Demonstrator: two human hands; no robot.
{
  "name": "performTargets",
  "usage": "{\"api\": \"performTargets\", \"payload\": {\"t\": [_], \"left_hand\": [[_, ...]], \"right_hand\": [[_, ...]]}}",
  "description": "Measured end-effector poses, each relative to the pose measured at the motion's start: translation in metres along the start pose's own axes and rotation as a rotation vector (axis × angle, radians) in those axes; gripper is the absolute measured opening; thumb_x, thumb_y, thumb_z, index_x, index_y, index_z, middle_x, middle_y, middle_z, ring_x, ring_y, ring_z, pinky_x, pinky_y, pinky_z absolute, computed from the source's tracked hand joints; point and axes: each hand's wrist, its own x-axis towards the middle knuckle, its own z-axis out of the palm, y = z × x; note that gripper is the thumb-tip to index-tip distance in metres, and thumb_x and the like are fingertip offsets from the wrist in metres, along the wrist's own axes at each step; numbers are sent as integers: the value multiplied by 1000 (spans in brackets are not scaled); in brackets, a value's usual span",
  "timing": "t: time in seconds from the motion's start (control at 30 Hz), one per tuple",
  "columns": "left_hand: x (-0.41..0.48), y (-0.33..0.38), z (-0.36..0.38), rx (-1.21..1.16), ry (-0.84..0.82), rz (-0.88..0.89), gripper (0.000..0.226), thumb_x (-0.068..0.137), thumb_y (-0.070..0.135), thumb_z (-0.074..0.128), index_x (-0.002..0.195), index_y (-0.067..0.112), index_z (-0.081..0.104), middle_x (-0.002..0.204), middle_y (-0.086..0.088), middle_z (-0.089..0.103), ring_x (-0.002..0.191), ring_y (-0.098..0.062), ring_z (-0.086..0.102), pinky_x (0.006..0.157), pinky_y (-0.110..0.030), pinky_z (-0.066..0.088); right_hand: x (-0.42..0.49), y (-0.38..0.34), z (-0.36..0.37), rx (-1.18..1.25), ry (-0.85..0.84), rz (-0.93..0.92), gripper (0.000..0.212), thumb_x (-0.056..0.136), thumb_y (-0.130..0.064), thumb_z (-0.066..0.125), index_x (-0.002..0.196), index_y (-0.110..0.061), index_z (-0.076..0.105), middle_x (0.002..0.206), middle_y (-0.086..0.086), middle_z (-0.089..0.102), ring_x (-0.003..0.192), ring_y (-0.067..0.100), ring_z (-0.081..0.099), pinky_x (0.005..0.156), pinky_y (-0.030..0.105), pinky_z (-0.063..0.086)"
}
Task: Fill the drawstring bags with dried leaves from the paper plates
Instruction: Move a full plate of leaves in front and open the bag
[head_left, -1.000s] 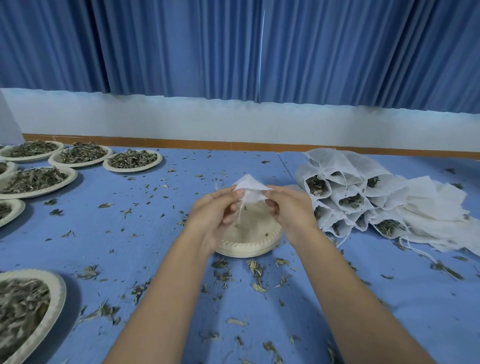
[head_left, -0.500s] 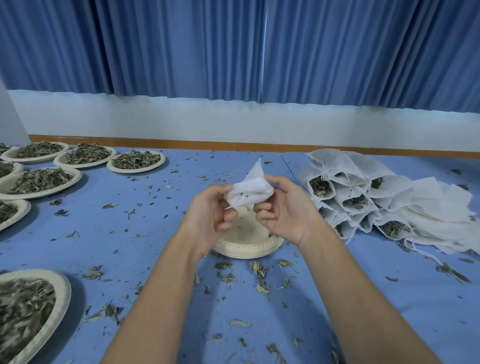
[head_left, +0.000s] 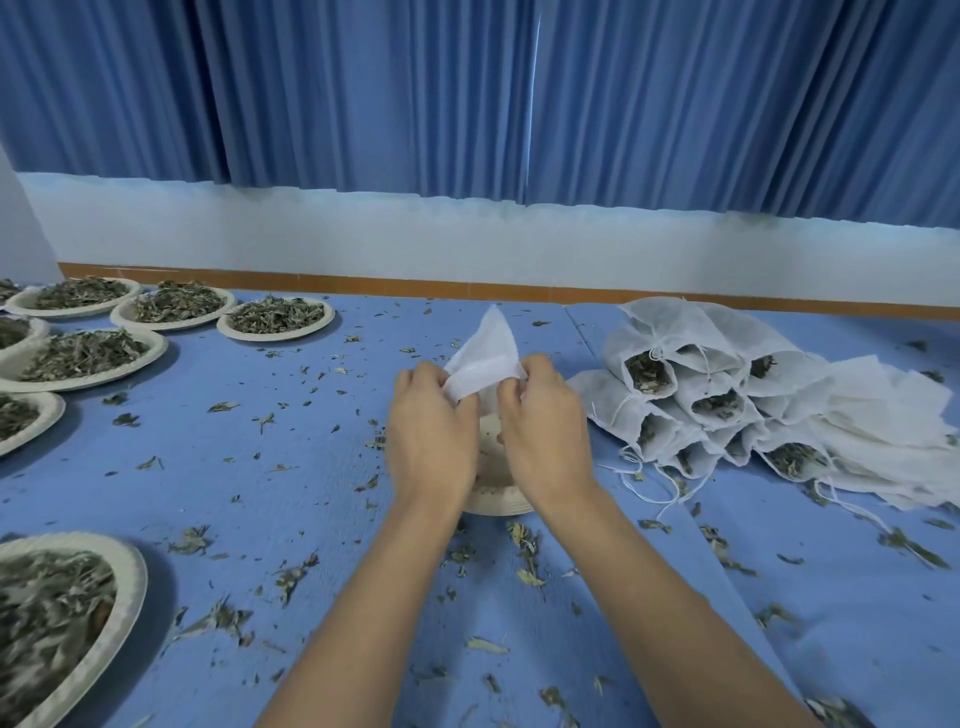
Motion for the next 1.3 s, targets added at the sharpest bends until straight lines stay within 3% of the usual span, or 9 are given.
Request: {"api": "performTargets", "payload": {"t": [0.13,0.4,0.5,0.6,0.7,0.83,0.93,1.2,1.3], "left_hand": [[-2,-7,-3,140,36,135,21,88,11,56,89,16,35,81,-3,47,59,-17,39,47,-25,23],[42,-18,-23,540,59,294,18,91,12,53,108,12,46,98,-6,50,68,-24,42,49,-30,23],[74,-17,-30,210,-54,147,21,90,15,56,110,13,52,106,-3,56,82,-25,53,64,-35,39],[100,-25,-37,-435,-378,-246,27,94,28,55,118,18,55,125,1,53,107,-14,52,86,-35,45],[125,-48,-39,-765,-228,-532,22,95,17,50,116,16,58,141,-1,42,130,-18,42,96,-42,45],[169,-93,-35,-901,7,-735,41,98,7,47,138,10,40,155,-9,22,140,-23,30,100,-38,43],[200,-117,-33,-983,66,-808,44,98,9,47,140,8,35,157,-11,15,139,-26,30,100,-38,42],[233,-150,-24,-1145,140,-828,45,104,16,35,147,5,27,158,-10,18,145,-22,20,111,-36,32],[225,-152,-18,-1114,140,-822,42,103,11,30,145,2,29,154,-12,29,141,-25,30,109,-28,35]], "right_hand": [[3,9,6,-421,-71,-123,47,97,-10,38,142,-10,29,129,10,51,102,33,59,70,33,38],[36,-15,16,-282,-89,-134,36,96,-13,35,128,-10,52,93,16,65,84,33,56,68,36,41],[55,-34,39,-52,-166,-29,44,97,-10,35,139,-16,45,98,18,65,87,36,59,76,41,50],[74,-43,57,246,-194,136,50,94,-1,33,140,-18,47,115,15,56,86,40,65,79,49,55],[92,-44,72,497,-195,322,44,93,6,34,123,-10,62,110,10,49,82,40,65,80,47,56],[116,-35,96,597,-347,420,34,96,2,35,108,-9,65,116,12,52,64,30,61,69,37,56],[133,-25,113,583,-436,433,30,97,0,38,95,-15,65,121,16,58,71,29,62,62,31,55],[153,-13,129,503,-426,438,30,94,-2,36,98,-14,62,100,11,65,61,19,62,55,24,49],[149,-12,123,490,-430,427,31,94,-2,37,104,-11,64,103,13,68,66,22,64,58,25,50]]}}
